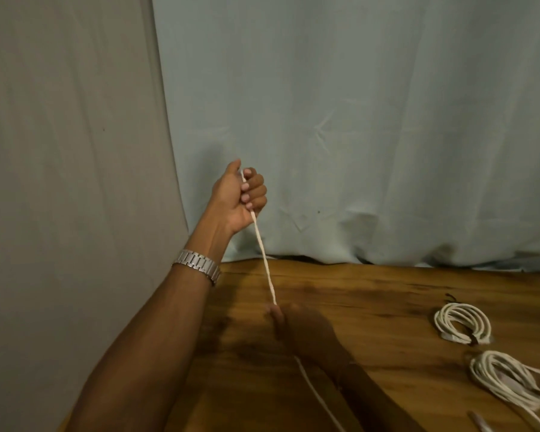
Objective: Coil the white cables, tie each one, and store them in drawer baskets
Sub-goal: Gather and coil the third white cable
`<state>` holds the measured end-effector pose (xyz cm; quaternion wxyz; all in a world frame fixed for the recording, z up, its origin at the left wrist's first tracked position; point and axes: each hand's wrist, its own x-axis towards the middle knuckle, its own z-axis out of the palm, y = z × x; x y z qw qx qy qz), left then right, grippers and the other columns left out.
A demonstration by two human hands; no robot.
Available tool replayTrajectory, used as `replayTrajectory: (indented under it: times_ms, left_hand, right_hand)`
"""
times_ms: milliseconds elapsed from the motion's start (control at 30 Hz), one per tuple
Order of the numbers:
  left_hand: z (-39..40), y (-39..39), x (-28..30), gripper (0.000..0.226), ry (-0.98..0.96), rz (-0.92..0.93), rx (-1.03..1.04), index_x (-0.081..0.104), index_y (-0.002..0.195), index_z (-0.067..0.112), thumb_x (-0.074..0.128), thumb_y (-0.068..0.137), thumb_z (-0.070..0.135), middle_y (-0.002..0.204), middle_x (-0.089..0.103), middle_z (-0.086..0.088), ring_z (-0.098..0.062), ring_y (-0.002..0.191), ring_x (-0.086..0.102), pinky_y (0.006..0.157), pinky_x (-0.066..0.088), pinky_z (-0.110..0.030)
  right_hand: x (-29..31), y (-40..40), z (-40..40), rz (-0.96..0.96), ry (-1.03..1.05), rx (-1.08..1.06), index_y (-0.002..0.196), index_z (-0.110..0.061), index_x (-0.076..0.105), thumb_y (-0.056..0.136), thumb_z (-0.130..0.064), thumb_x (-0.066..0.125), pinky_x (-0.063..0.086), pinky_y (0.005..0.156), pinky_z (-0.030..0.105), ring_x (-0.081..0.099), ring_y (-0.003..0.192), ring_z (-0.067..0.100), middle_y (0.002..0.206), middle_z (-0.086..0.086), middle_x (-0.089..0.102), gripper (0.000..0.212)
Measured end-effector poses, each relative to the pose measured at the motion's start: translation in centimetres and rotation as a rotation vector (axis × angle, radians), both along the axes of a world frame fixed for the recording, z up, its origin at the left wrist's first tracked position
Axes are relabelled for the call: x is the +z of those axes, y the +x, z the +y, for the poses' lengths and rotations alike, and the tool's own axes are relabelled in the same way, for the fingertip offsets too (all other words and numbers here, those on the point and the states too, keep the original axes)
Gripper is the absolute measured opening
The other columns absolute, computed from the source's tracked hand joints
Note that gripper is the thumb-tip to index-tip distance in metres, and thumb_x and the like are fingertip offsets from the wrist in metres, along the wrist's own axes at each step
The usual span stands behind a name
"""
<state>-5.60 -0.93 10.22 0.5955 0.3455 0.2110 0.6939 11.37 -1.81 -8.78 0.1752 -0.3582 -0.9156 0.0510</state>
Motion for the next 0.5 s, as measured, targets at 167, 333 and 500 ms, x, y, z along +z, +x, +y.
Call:
replayTrajectory:
  times_ms: [167, 333, 500]
  left_hand:
    - [-0.6, 1.3, -1.5, 0.042, 0.021, 0.124, -0.006, 0.038, 0.065, 0.022, 0.029, 0.106, 0.026, 0.045, 0.027, 0.007, -0.007, 0.035, 0.015, 0.033, 0.013, -0.020]
    - [-0.9, 3.8, -2.0, 0.040, 0.025, 0.196, -0.006, 0.035, 0.067, 0.021, 0.028, 0.106, 0.024, 0.044, 0.026, 0.007, -0.006, 0.034, 0.014, 0.032, 0.013, -0.020]
    - [-0.8, 4.5, -2.4, 0.044, 0.007, 0.200, -0.043, 0.041, 0.061, 0.019, 0.031, 0.104, 0.024, 0.044, 0.027, 0.006, -0.006, 0.034, 0.024, 0.033, 0.022, -0.020]
  right_hand:
    - [6.4, 1.1, 1.5, -0.121, -0.264, -0.076, 0.143, -0.015, 0.051, 0.099, -0.049, 0.056, 0.042, 0.105, 0.038, 0.051, 0.133, 0.029, 0.144, 0.010, 0.055, 0.056]
    - [12.5, 0.2, -0.5, 0.636, -0.444, 0.197, 0.147, -0.029, 0.038, 0.095, -0.051, 0.063, 0.048, 0.106, 0.030, 0.057, 0.116, 0.000, 0.129, -0.016, 0.058, 0.061]
    - [11.8, -1.6, -1.9, 0.794, -0.359, 0.067, 0.110, -0.019, 0.054, 0.105, -0.054, 0.033, 0.051, 0.060, 0.020, 0.058, 0.068, 0.008, 0.083, 0.002, 0.066, 0.042]
